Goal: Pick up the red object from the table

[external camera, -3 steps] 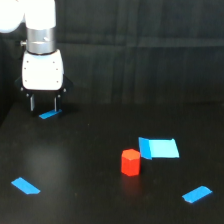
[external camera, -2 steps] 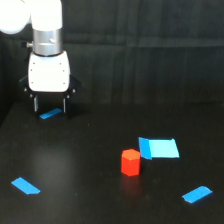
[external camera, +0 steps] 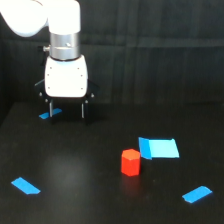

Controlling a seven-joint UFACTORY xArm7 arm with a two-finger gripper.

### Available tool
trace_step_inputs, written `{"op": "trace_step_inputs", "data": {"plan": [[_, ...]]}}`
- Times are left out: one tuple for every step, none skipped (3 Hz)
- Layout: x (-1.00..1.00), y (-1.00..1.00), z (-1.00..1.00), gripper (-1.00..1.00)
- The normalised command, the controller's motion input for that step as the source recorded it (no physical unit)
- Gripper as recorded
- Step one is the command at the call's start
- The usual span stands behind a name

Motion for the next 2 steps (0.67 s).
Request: {"op": "trace_step_inputs", "data": {"plan": [[0.98,-0.80,-0.15,1.00],[0.97,-0.88,-0.29,1.00]]}}
